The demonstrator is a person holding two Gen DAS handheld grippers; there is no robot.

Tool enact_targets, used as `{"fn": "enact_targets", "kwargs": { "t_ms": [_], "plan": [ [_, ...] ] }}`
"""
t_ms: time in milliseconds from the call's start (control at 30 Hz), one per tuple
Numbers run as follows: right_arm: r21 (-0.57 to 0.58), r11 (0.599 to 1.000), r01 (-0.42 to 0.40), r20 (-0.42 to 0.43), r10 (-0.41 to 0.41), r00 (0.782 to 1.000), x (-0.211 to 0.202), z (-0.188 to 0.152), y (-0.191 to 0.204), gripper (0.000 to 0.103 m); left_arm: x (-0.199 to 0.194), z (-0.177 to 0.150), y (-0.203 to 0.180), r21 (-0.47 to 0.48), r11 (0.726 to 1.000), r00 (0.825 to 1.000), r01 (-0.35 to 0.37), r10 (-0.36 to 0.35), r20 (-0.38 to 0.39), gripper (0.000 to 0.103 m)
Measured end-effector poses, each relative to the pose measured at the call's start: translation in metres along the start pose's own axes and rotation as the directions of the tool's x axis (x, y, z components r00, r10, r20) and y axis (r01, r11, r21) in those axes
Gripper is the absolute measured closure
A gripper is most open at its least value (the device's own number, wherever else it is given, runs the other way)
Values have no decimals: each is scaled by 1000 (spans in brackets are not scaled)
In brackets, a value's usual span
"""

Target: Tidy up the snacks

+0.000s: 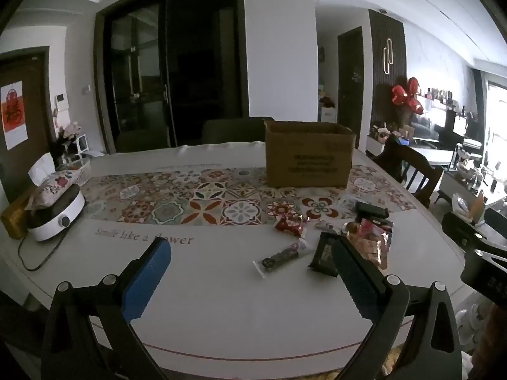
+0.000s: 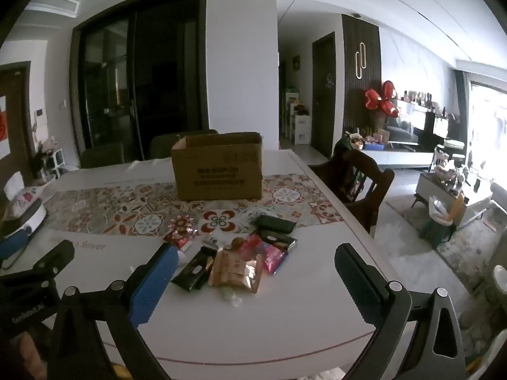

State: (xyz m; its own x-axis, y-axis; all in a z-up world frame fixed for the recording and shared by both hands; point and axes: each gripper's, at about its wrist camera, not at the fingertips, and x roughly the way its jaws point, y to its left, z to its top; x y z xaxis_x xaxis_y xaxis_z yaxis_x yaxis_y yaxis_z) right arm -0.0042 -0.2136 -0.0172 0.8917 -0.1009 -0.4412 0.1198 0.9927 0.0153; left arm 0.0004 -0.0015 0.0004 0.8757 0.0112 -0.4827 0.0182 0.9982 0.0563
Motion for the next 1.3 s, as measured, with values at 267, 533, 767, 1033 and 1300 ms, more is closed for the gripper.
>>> {"fn": "enact_targets", "kwargs": {
  "t_ms": [267, 533, 767, 1033, 1300],
  "plan": [
    [7, 1000, 0, 1, 0, 1000, -1, 0, -1, 3, -5, 1, -8, 0, 1000, 1000, 22, -22, 20, 0],
    [11, 1000, -4, 6, 4, 1000, -2, 0, -2, 3, -8, 0, 0, -9, 999, 999, 35, -34, 33, 0],
    [10, 1000, -2, 11, 2, 1000, -7, 5, -3, 3, -9, 1, 0, -7, 999, 999, 33, -33, 35, 0],
    [11, 1000, -1, 15, 1, 1000, -3, 4, -4, 3, -9, 1, 0, -8, 999, 999, 33, -33, 38, 0],
    [12, 1000, -2, 18, 2, 1000, -4, 3, -4, 3, -9, 0, -1, -8, 999, 999, 33, -33, 41, 0]
  ]
}}
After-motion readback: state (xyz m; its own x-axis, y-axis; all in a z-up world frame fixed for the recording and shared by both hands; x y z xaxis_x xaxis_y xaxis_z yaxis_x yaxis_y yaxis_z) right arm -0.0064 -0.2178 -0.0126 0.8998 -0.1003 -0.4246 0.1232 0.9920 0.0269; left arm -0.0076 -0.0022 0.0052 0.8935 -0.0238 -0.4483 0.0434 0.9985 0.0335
